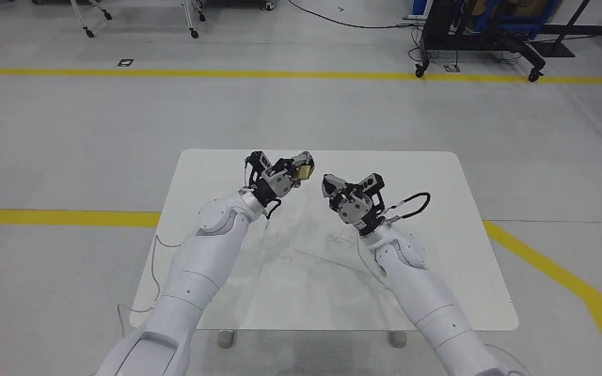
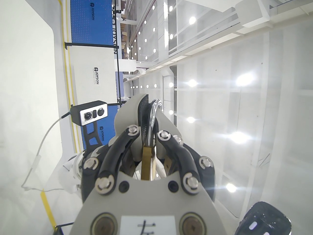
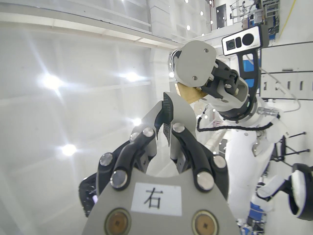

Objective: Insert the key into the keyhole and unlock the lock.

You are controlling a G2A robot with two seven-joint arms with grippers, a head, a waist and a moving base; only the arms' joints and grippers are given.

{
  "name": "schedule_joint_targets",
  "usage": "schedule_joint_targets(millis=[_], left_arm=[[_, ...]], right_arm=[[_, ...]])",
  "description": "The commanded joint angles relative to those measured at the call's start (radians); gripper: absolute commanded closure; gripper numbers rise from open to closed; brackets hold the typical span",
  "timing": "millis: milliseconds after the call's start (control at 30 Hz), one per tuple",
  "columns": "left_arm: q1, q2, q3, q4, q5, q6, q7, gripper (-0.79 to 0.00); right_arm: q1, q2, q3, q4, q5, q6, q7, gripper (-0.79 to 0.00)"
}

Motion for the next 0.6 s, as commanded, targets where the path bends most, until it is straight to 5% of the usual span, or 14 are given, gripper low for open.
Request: schedule_joint_targets(millis=[0,333,500,567], left_arm=[[0.0,0.001,0.001,-0.002,0.019,-0.002,0.011,0.0],[-0.006,0.023,0.052,-0.094,0.491,-0.059,0.257,0.0],[0.032,0.031,0.077,-0.186,0.665,-0.058,0.343,0.0],[0.041,0.034,0.086,-0.209,0.721,-0.049,0.353,0.0]], right_arm=[[-0.017,0.006,0.006,-0.042,-0.073,-0.019,-0.013,-0.32],[-0.103,0.033,0.044,-0.238,-0.427,0.022,-0.218,-0.376],[-0.167,0.046,0.095,-0.339,-0.529,0.023,-0.295,-0.739],[-0.2,0.053,0.126,-0.379,-0.557,0.018,-0.321,-0.785]])
